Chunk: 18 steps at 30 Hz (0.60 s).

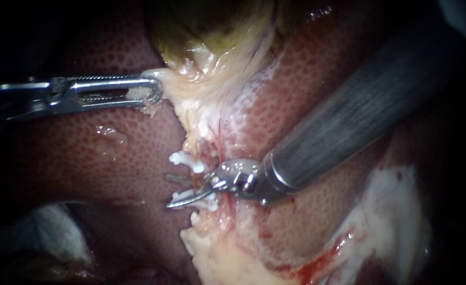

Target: Go to the cutting position left tube

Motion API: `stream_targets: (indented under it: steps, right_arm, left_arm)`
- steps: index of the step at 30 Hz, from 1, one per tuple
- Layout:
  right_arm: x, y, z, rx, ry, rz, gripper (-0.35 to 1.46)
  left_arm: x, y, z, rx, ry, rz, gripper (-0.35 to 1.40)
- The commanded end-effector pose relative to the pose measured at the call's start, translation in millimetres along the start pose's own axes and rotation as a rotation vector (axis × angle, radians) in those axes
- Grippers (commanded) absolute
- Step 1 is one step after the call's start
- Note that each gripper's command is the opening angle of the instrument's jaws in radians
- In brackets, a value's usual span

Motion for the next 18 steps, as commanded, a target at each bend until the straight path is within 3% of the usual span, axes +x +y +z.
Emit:
stream_targets:
  steps: [1, 18]
  right_arm:
    - [0.1, 0.0, 0.1, 0.003, 0.006, 0.000, 1.35]
    - [0.3, 0.2, 0.4, 0.003, 0.015, 0.000, 1.30]
  left_arm:
    - [0.0, 0.0, 0.0, 0.000, 0.000, 0.000, -0.35]
    - [0.0, 0.0, 0.0, 0.000, 0.000, 0.000, -0.35]
